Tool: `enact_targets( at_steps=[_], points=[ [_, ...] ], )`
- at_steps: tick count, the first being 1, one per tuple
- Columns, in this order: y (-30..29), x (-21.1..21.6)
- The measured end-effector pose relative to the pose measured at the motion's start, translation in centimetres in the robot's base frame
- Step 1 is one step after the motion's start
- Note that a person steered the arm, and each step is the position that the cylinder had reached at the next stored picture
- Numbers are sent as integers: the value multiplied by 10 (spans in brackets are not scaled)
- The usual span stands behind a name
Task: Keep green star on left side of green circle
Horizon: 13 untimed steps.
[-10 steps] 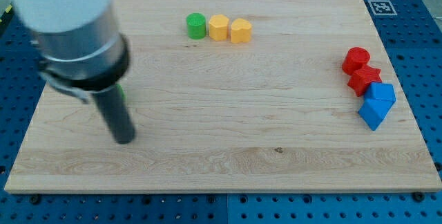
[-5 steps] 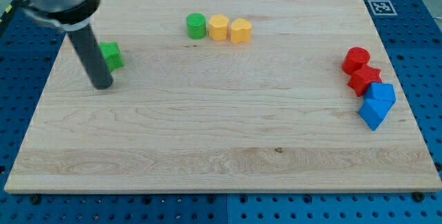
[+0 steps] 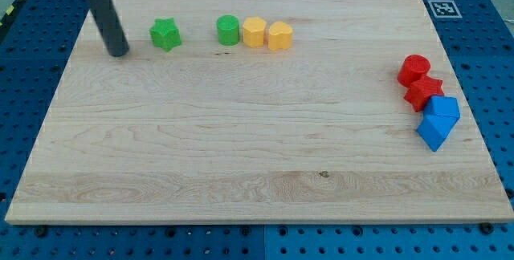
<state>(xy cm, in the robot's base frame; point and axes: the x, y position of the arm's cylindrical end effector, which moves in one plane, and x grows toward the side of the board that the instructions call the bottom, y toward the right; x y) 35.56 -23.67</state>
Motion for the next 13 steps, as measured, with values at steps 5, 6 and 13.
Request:
enact_targets(
  at_steps=[5,6,13],
  points=[
    [95,1],
    [38,1],
    [108,-43]
  ],
)
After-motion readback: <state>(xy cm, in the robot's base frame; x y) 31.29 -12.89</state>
